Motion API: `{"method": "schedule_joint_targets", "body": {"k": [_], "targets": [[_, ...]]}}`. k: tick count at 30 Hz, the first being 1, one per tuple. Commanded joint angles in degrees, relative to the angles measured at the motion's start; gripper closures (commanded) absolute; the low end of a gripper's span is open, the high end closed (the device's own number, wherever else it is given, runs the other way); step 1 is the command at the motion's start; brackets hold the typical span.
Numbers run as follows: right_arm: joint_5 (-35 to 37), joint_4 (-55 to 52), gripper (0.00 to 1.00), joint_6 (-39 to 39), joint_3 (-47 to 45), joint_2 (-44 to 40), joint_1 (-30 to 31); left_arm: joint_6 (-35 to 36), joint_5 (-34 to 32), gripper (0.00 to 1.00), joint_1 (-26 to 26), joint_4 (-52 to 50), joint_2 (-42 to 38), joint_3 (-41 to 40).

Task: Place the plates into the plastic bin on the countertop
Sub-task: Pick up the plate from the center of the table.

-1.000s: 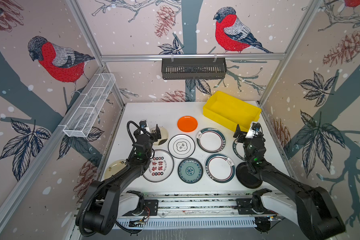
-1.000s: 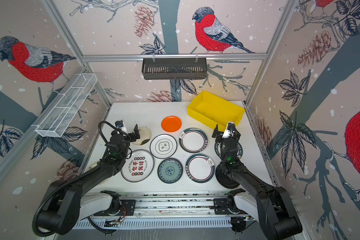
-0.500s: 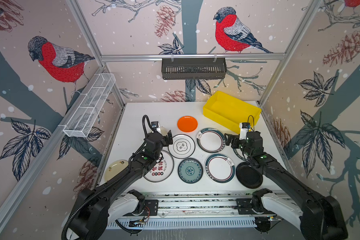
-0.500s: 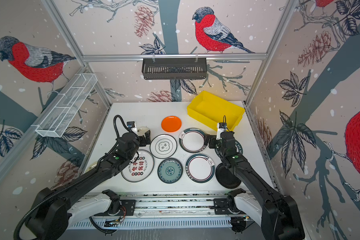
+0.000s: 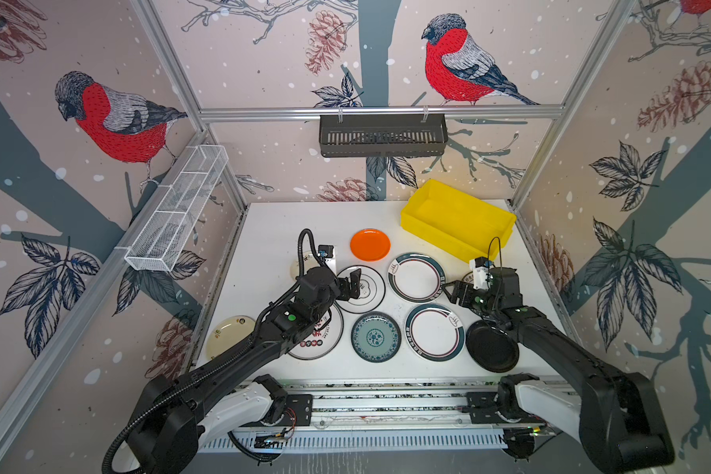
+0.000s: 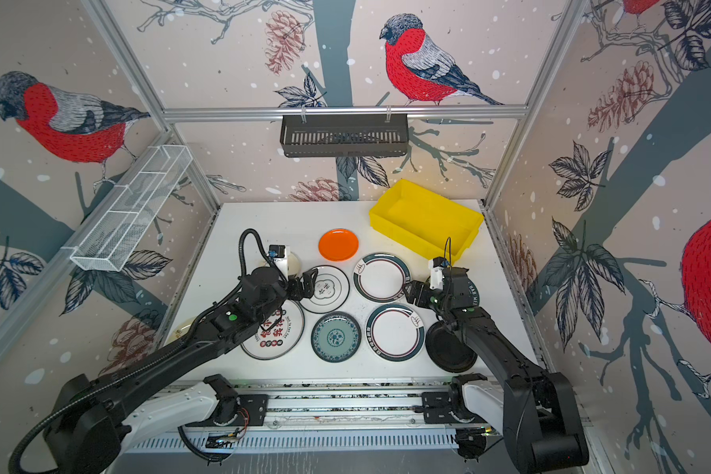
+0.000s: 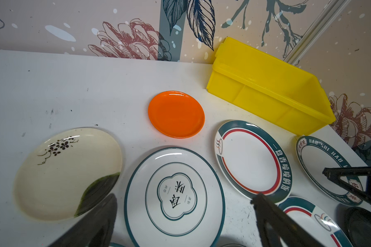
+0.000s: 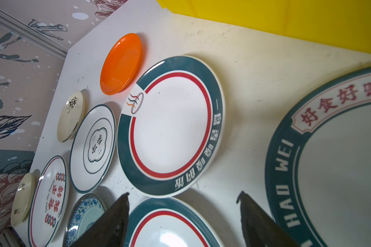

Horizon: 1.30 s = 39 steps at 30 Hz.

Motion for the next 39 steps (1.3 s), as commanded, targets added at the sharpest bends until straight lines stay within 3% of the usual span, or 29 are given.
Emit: {"method": "schedule_joint_targets", "body": {"k": [1,8,13,19,39], "targets": [[-3.8,2.7,0.26,2.1,-0.5,1.2,-0.3,-2.2,0.4,0.02,-0.2,0.2,0.2,-0.2],[-6.5,5.6,0.34,2.8,0.2,5.4,-0.3,-2.4,2.6,0.02,-0.3,1.6,3.1,1.3],[-4.5,5.5,0.34,2.7,1.2,7.9,-0.5,-3.5,2.8,0.02,-0.4,2.3,3.5,1.3],[-4.2,6.6,0.46,2.8,2.9,14.7,-0.6,-4.1,3.8,0.02,-0.6,4.4,4.1,1.5],[-6.0,17.9,0.56,7.0,2.3,23.5,-0.5,-3.5,3.8,0.02,-2.0,3.4,2.6,0.7]]}}
